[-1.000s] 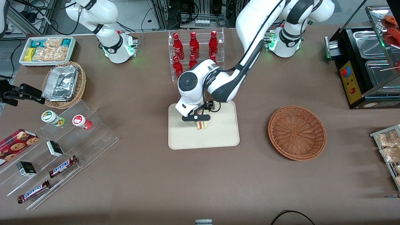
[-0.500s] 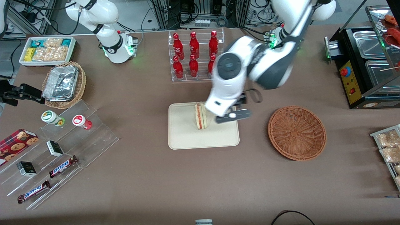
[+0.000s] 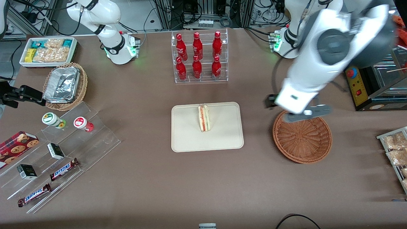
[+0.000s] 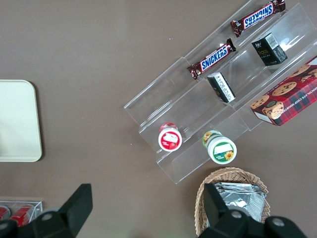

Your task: Place sandwich from basket to tray

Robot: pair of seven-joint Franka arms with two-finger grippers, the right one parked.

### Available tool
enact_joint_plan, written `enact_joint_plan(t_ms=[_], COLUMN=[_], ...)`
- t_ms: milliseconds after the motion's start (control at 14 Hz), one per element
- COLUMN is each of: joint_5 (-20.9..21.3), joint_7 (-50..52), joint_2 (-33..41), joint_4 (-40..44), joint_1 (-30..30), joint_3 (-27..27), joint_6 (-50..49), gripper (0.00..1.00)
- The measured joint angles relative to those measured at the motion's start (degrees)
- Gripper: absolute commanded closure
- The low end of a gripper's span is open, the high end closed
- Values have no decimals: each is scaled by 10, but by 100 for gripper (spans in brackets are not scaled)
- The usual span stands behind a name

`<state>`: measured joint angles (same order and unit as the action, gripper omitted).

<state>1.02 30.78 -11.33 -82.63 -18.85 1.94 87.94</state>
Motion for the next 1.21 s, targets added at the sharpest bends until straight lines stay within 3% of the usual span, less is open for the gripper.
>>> enact_joint_plan(t_ms=[214,643,1214], joint_5=[0,0,0], joint_7=[-83,-195,-228], joint_2=[53,134,167], joint_4=[-49,-135,-152], joint_1=[65,130,160], joint_3=[-1,-1,0], joint_6=[0,-1,-3], gripper=[0,0,0])
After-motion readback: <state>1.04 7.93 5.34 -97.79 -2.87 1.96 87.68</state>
